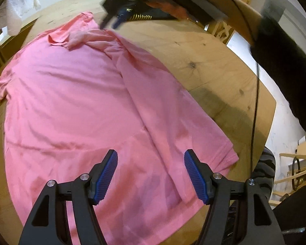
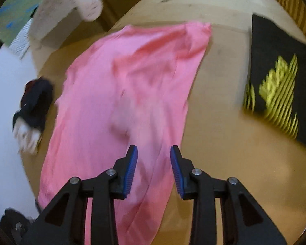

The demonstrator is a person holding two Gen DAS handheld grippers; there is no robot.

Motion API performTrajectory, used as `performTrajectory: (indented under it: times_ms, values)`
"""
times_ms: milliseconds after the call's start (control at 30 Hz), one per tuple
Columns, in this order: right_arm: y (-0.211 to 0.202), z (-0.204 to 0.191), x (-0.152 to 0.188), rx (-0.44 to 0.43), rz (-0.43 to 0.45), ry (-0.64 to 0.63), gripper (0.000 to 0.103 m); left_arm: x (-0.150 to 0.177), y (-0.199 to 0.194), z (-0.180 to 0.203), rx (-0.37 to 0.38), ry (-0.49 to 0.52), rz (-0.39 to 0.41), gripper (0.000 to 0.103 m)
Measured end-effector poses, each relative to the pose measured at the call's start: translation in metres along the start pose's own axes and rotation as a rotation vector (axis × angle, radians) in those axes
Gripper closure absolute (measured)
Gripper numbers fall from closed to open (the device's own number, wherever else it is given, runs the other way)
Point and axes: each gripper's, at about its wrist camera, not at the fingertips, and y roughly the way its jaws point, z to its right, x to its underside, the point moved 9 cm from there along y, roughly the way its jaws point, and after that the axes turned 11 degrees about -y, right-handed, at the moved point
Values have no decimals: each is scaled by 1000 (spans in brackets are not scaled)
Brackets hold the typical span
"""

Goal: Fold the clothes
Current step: 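Grasp the garment edge with the left gripper while the right gripper approaches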

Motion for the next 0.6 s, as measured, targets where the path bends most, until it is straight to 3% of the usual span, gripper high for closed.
performTrajectory:
  times_ms: [233,367,433,600]
  values:
    - [-17,-41,59,83,-48,-134,70,8,22,20,0,-39,-16,37]
    - [-30,-50,88,83,-48,-153,70,10,23,43,3,20,-7,42]
    - [-37,-56,108,83,-46,-168,70,10,25,49,3,48,-14,53]
    - [-52,-70,159,46,-23,-164,70,19,31,45,-9,27,-53,55]
